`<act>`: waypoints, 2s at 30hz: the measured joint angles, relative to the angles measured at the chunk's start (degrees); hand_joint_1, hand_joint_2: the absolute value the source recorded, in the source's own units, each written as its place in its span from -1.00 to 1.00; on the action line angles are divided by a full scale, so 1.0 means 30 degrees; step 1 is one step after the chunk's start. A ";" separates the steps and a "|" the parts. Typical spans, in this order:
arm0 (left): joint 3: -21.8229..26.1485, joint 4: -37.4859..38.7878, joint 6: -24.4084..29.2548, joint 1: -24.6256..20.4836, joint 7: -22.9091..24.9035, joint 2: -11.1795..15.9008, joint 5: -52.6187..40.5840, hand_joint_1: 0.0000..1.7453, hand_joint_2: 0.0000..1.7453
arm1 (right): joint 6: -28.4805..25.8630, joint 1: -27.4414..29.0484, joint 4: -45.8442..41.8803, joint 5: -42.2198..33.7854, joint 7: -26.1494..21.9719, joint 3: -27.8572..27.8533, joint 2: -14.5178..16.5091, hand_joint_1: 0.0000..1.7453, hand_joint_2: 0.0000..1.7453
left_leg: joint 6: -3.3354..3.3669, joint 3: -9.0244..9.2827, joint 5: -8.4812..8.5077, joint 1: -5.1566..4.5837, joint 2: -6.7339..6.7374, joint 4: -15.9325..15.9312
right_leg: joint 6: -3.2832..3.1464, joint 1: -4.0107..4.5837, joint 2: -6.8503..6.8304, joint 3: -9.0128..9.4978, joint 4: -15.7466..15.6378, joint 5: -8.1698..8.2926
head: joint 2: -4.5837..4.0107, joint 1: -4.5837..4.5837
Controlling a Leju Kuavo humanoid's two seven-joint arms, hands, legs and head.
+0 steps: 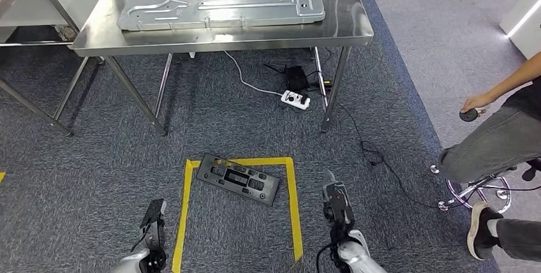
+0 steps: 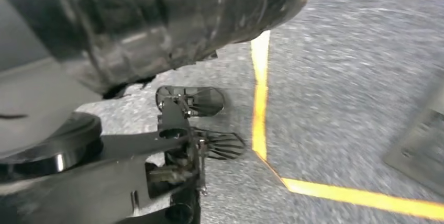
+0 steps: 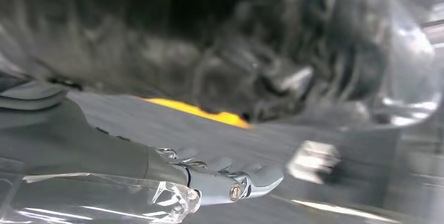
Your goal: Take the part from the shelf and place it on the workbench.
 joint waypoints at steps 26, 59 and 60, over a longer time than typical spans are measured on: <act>0.0678 0.0000 0.2735 -0.0917 0.2002 -0.1600 -0.0258 -1.00 -1.00 | 0.7698 0.0286 0.8024 0.7788 0.8603 0.2044 0.1282 -1.00 -1.00 | -0.0461 -0.0910 -0.1913 0.0166 -0.0363 0.0778 | 0.0298 -0.0435 -0.0163 0.0870 0.0638 -0.1122 | 0.0000 -0.0129; -0.2193 0.0160 -0.1916 0.4620 -0.0029 -0.1942 -0.3300 -1.00 -1.00 | 0.6316 0.2298 0.9161 0.8803 0.7202 0.7832 0.0847 -1.00 -1.00 | -0.0607 -0.1466 -0.1729 0.0078 -0.0308 0.1477 | 0.0200 -0.0385 -0.0748 0.1666 0.0286 -0.1640 | 0.0000 -0.0208; -0.2235 0.0160 -0.1919 0.4663 -0.0013 -0.1920 -0.3271 -1.00 -1.00 | 0.6314 0.2303 0.9172 0.8831 0.7206 0.7832 0.0838 -1.00 -1.00 | -0.0582 -0.0951 -0.1190 0.0073 -0.0178 0.0567 | 0.0210 -0.0382 -0.0961 0.1680 0.0286 -0.1647 | 0.0000 -0.0208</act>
